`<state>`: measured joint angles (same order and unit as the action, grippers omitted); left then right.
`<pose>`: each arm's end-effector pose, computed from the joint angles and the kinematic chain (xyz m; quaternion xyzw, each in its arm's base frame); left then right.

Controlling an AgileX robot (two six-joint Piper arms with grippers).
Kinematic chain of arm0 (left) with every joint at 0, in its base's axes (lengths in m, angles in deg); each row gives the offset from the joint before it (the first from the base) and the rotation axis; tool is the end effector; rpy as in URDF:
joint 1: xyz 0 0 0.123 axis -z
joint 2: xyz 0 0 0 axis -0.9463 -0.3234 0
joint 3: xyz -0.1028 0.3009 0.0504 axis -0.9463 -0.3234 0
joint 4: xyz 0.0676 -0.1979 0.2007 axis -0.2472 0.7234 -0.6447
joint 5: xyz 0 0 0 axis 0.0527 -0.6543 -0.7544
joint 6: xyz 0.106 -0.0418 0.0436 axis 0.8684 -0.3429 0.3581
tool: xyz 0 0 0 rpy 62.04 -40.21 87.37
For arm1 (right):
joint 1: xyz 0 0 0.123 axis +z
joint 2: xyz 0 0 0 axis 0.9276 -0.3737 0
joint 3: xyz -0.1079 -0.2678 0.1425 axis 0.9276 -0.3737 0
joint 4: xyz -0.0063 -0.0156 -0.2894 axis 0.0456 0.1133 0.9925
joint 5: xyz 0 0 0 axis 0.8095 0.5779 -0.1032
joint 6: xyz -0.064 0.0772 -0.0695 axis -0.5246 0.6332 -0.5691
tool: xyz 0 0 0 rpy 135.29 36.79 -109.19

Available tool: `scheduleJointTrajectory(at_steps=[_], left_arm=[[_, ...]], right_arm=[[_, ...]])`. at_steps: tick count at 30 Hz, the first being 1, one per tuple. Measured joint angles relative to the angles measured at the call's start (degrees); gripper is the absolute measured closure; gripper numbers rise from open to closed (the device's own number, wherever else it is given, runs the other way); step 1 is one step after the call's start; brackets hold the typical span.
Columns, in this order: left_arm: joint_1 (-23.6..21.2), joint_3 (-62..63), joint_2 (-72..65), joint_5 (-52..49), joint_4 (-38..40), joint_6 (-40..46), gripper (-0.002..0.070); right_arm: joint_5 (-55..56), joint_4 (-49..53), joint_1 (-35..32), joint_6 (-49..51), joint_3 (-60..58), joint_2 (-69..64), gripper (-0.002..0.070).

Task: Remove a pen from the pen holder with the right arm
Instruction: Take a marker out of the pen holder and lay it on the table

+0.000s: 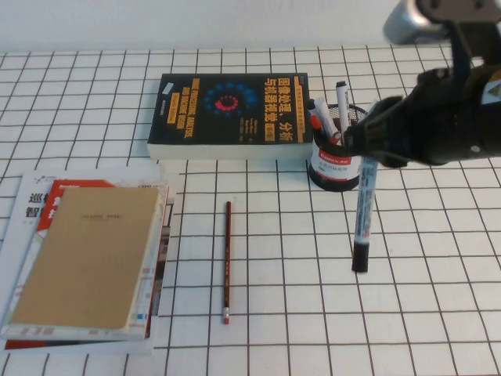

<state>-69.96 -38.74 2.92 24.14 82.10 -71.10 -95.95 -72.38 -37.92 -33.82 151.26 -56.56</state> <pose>0.0831 -0.0029 0.1605 0.0633 0.8045 0.0286 0.5898 0.2880 0.1889 0.3743 -0.1586 0.8845 0.2271 0.3755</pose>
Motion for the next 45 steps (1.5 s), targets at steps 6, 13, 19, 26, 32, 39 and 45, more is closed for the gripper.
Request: scheduleJointTrajectory(at_steps=[6, 13, 19, 26, 32, 39, 45], left_arm=[[0.0, 0.0, 0.0, 0.0, 0.0, 0.0, 0.0679], [0.0, 0.0, 0.0, 0.0, 0.0, 0.0, 0.0679], [0.0, 0.0, 0.0, 0.0, 0.0, 0.0, 0.0679], [0.0, 0.0, 0.0, 0.0, 0.0, 0.0, 0.0679], [0.0, 0.0, 0.0, 0.0, 0.0, 0.0, 0.0679], [0.0, 0.0, 0.0, 0.0, 0.0, 0.0, 0.0679], [0.0, 0.0, 0.0, 0.0, 0.0, 0.0, 0.0679]], right_arm=[[-9.9, -4.4, 1.8, 0.9, 4.7, -8.9, 0.0563], [-15.7, -6.6, 4.3, 0.9, 14.6, -22.2, 0.0563], [-16.9, -7.4, 4.4, 1.1, 23.5, -31.6, 0.0563], [-19.3, -9.7, 4.4, 2.1, 32.3, -41.8, 0.0563], [-19.7, -10.7, 4.4, 2.2, 37.3, -48.3, 0.0563], [-18.2, -12.3, 4.4, 2.2, 38.8, -51.8, 0.0564], [-17.1, -13.1, 4.4, 2.4, 39.0, -52.9, 0.0556]])
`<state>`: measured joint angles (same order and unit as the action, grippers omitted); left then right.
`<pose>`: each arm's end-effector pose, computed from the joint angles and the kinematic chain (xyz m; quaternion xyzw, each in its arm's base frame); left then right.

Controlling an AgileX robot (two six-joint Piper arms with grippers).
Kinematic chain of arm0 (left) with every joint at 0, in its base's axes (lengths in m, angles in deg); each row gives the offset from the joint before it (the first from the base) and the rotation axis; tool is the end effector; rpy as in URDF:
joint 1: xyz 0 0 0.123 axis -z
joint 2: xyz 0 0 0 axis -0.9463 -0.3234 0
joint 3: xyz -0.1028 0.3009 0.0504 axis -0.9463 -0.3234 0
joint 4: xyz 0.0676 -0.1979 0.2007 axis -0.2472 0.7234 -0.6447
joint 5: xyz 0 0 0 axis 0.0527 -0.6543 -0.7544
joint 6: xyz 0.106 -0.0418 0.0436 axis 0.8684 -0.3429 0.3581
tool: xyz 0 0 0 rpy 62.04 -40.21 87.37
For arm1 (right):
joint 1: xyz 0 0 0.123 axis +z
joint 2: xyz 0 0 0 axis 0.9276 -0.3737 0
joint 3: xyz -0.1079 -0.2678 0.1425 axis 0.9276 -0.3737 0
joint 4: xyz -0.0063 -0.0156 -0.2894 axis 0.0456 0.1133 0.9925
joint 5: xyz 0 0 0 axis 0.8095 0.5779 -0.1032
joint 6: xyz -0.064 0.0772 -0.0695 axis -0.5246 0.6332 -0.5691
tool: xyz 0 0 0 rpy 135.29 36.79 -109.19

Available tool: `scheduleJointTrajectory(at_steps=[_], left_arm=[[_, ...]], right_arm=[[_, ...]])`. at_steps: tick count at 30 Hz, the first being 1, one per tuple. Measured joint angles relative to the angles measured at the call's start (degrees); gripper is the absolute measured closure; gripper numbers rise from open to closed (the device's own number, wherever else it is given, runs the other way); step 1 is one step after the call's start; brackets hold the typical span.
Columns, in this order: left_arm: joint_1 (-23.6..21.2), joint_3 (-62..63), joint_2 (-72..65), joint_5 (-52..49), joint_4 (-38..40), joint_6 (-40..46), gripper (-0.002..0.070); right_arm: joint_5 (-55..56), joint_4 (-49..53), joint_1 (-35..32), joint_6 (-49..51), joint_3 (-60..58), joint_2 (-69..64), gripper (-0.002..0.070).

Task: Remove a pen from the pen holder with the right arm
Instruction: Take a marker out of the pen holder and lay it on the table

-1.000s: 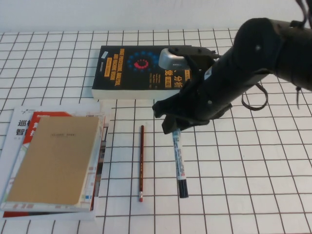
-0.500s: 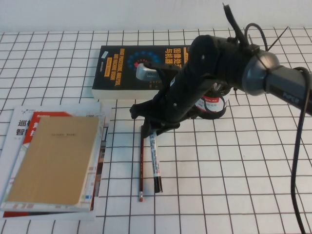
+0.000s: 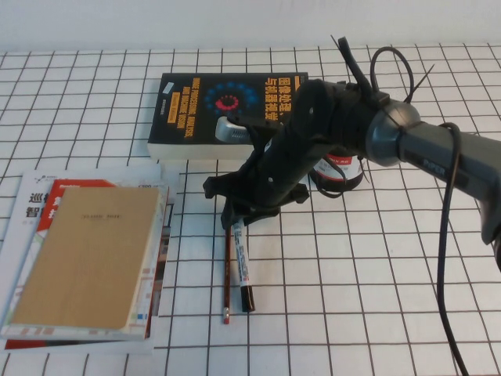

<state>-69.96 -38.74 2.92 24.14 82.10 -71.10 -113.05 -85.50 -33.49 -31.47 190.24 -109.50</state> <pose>0.0831 -0.0029 0.1605 0.0633 0.8045 0.0286 0.5898 0.4329 0.3545 0.1804 -0.1455 0.9513 0.2588 0.0828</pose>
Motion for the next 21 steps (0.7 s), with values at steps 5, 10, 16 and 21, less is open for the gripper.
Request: scheduleJointTrajectory(at_steps=[5, 10, 16, 21], left_arm=[[0.0, 0.0, 0.0, 0.0, 0.0, 0.0, 0.0679], [0.0, 0.0, 0.0, 0.0, 0.0, 0.0, 0.0679], [0.0, 0.0, 0.0, 0.0, 0.0, 0.0, 0.0679], [0.0, 0.0, 0.0, 0.0, 0.0, 0.0, 0.0679]], right_arm=[[0.4, 0.0, 0.0, 0.0, 0.0, -0.5, 0.0445], [0.4, 0.0, -0.1, 0.0, 0.0, -0.5, 0.0385], [0.4, 1.5, -0.2, 0.0, -0.6, 2.7, 0.0382], [0.7, 6.0, 0.5, 0.0, -5.5, 12.9, 0.0475]])
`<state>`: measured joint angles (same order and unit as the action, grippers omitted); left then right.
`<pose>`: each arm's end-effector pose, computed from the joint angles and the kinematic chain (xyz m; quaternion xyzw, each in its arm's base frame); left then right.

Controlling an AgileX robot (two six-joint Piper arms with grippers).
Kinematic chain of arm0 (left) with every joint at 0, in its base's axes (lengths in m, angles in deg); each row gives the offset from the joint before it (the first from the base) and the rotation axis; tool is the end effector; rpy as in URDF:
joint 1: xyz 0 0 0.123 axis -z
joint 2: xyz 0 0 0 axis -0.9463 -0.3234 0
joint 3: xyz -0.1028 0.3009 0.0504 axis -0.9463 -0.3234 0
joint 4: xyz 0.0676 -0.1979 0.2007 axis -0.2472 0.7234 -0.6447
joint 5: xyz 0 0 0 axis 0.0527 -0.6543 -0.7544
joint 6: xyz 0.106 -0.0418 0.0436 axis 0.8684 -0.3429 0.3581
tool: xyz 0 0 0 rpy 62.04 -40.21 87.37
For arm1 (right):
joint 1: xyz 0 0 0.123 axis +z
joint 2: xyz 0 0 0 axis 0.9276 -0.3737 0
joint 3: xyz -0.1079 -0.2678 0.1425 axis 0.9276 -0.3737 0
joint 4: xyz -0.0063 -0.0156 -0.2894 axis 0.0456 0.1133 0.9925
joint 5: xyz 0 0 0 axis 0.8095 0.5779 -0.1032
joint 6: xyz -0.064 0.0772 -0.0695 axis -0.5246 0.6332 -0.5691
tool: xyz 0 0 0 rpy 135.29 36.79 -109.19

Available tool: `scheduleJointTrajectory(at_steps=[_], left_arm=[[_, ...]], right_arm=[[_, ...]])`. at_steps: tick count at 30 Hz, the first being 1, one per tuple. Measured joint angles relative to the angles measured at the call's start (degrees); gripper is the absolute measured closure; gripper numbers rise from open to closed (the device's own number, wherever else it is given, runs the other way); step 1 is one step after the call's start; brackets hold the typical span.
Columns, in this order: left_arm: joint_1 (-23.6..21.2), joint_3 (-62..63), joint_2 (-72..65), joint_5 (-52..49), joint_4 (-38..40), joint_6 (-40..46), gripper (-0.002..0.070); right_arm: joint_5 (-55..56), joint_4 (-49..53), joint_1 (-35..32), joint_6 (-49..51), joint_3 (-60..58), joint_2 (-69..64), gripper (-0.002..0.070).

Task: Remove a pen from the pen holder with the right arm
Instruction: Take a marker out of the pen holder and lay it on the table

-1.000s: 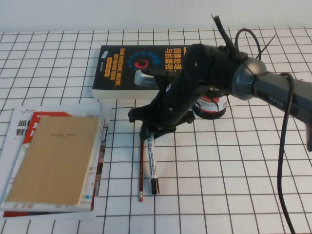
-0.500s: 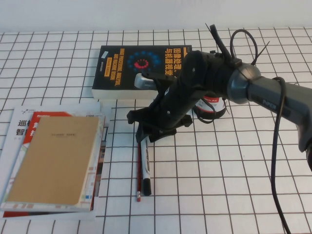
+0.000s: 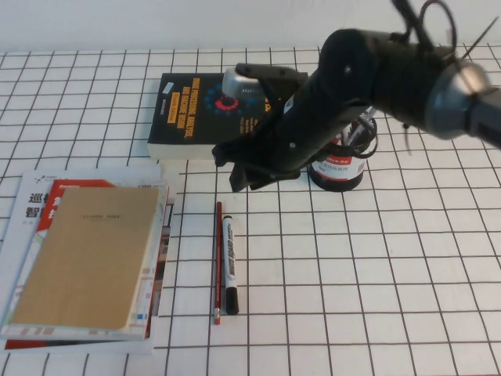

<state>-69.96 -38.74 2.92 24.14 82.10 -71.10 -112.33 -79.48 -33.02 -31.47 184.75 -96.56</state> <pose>0.0831 -0.0029 0.1605 0.0633 0.8045 0.0286 0.5898 0.4056 0.3290 0.2665 -0.1800 0.9390 0.2439 0.1621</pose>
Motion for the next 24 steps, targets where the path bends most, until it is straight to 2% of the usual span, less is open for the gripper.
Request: scheduleJointTrajectory(at_steps=[5, 7, 20, 24], left_arm=[[0.0, 0.0, 0.0, 0.0, 0.0, 0.0, 0.0679], [0.0, 0.0, 0.0, 0.0, 0.0, 0.0, 0.0679], [0.0, 0.0, 0.0, 0.0, 0.0, 0.0, 0.0679], [0.0, 0.0, 0.0, 0.0, 0.0, 0.0, 0.0679]], right_arm=[[1.7, 3.4, 0.1, -1.3, -9.7, 13.7, 0.0639], [1.7, 5.1, 0.1, -2.1, -13.9, 18.5, 0.0667], [1.2, 10.3, 0.1, -3.1, -35.6, 44.6, 0.0690], [-3.3, 11.7, 0.1, -3.1, -40.8, 50.4, 0.0690]])
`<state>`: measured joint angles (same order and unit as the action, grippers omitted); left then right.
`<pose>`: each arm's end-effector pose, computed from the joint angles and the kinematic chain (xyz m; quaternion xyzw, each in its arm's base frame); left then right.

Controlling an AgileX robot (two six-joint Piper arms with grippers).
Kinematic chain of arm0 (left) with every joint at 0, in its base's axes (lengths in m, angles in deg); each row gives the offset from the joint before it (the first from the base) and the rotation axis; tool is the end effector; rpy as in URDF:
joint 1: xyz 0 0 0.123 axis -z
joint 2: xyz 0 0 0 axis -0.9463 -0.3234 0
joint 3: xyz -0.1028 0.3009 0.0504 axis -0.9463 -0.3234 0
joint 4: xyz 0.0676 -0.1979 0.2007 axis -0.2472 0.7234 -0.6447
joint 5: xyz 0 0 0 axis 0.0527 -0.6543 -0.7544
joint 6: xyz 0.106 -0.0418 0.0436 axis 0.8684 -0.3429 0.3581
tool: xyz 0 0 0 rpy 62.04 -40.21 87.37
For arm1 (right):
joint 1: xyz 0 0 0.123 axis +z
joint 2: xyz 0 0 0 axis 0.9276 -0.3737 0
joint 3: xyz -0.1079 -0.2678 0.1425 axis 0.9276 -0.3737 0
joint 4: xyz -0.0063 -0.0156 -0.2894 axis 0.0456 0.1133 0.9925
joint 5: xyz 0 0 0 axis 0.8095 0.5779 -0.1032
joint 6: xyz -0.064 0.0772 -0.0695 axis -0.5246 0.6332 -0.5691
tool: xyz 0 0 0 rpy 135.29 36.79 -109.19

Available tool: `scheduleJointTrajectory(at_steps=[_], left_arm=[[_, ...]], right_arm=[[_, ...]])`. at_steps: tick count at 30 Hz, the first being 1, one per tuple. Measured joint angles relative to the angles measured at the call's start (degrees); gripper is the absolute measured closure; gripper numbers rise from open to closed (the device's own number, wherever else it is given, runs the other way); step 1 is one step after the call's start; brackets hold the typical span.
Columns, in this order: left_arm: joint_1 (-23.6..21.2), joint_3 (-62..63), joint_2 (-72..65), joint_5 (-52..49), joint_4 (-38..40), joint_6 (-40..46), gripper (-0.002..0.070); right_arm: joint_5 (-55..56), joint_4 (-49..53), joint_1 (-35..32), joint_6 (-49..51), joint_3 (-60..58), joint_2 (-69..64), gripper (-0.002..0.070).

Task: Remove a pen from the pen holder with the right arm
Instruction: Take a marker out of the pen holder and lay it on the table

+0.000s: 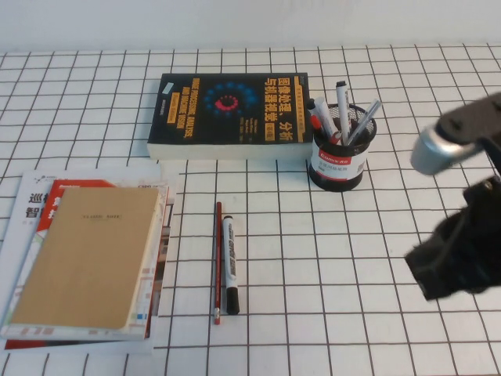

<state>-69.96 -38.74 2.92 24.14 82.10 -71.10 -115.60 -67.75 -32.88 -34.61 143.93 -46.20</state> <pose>0.0831 -0.0029 0.1605 0.0633 0.8045 0.0286 0.5898 0.2023 0.1645 0.3526 -0.2529 0.9188 0.1715 0.2499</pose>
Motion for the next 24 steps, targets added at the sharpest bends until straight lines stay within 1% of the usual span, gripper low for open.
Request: scheduleJointTrajectory(at_steps=[5, 11, 14, 18, 20, 24], left_arm=[[0.0, 0.0, 0.0, 0.0, 0.0, 0.0, 0.0679], [0.0, 0.0, 0.0, 0.0, 0.0, 0.0, 0.0679], [0.0, 0.0, 0.0, 0.0, 0.0, 0.0, 0.0679], [0.0, 0.0, 0.0, 0.0, 0.0, 0.0, 0.0679], [0.0, 0.0, 0.0, 0.0, 0.0, 0.0, 0.0679], [0.0, 0.0, 0.0, 0.0, 0.0, 0.0, 0.0679]], right_arm=[[-8.4, 2.1, 0.0, 0.0, -2.5, 2.9, 0.0690], [-6.0, 4.2, 0.0, 0.0, -6.1, 3.0, 0.0692], [-2.0, 5.3, 0.0, 0.0, -8.3, 3.0, 0.0691], [8.0, 9.5, -0.6, 0.0, -13.9, 5.2, 0.0692], [13.7, 10.5, -2.9, 0.0, -17.8, 8.0, 0.0692], [26.1, 10.6, -10.0, 0.0, -28.4, 15.0, 0.0692]])
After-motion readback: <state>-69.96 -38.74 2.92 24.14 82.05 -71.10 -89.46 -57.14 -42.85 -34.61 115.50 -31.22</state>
